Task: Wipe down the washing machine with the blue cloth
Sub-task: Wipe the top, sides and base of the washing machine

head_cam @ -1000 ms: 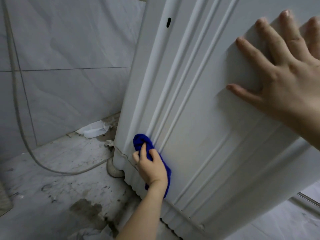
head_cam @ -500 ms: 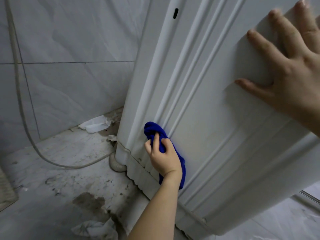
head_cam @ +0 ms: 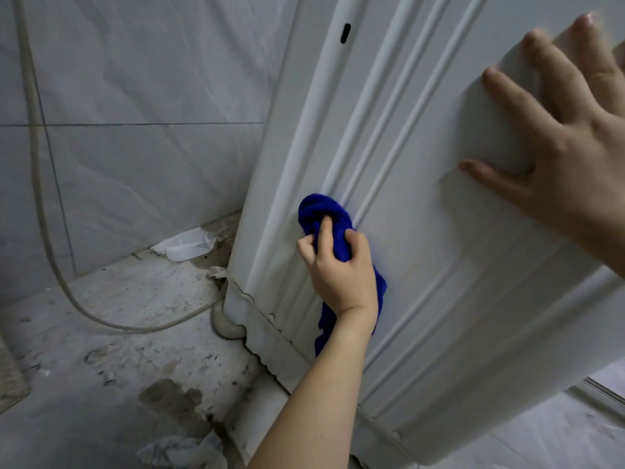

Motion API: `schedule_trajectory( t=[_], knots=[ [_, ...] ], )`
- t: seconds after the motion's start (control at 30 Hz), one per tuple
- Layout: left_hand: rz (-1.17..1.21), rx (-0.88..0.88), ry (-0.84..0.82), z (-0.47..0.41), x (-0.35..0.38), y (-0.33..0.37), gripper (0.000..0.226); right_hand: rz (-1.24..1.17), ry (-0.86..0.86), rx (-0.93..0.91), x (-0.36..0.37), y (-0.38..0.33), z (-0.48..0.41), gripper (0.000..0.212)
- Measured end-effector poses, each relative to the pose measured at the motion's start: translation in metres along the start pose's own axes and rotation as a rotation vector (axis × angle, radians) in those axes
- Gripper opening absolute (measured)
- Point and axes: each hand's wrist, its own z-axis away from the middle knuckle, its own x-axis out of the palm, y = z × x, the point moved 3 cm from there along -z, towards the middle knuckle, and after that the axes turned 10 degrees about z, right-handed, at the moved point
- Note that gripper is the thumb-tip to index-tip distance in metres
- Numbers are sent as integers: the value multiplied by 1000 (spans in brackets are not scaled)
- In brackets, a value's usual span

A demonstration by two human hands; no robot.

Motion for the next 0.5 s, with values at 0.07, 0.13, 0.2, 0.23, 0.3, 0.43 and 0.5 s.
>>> schedule_trajectory(
  t=[0.07,0.13,0.2,0.23,0.3,0.43,0.5],
  knots=[
    [-8,-41,40,1,-11,-17,37,-1,3,-1,0,-1,0,72],
    [-31,-91,59,0,-24,-33,38,-2,4,-3,1,-3,0,72],
    [-55,-139,65,-2,-36,-45,37,-4,0,1,1,-2,0,72],
    [-62,-157,62,-3,-41,-48,37,-9,1,5,1,-2,0,73],
    [-77,-181,46,-4,-48,-52,37,-18,1,10,-1,-2,-1,73],
    [-109,-186,37,-5,-44,-40,37,-36,17,23,0,-3,-1,72],
    [-72,-92,0,-10,-28,-15,36,-45,22,33,2,-2,0,72]
  ],
)
